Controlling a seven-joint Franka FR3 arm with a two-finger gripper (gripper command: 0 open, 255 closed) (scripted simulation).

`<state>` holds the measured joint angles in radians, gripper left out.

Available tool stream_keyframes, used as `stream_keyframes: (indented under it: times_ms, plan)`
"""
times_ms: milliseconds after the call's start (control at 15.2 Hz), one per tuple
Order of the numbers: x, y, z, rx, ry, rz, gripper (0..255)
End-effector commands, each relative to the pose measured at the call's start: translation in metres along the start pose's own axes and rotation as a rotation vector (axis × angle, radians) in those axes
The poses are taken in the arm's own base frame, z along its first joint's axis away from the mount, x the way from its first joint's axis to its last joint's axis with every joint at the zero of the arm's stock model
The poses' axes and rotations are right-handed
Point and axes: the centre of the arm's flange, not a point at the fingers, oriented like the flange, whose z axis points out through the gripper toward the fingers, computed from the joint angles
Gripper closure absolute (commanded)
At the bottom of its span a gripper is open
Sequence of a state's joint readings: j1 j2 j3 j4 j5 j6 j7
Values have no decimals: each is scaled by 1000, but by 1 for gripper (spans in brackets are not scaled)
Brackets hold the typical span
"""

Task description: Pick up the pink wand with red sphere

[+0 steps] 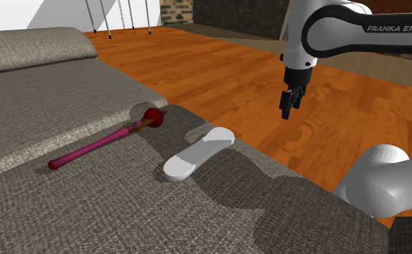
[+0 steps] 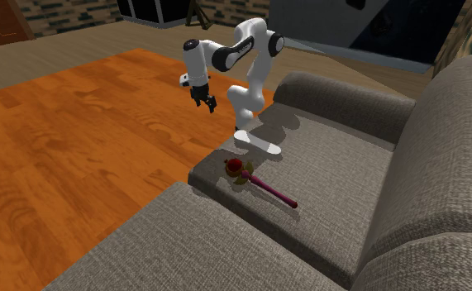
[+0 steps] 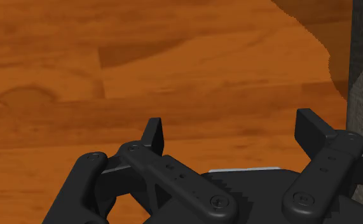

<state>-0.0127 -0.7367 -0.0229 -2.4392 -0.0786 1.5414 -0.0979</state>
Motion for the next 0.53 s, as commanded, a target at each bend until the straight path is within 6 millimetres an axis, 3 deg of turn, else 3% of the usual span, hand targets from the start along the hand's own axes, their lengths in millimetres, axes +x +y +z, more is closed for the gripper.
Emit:
stream_keyframes:
  times_ms: [0, 462]
  plan:
    - [0, 0, 0, 0, 0, 0, 0]
    - [74, -45, -24, -48, 35, -224, 0]
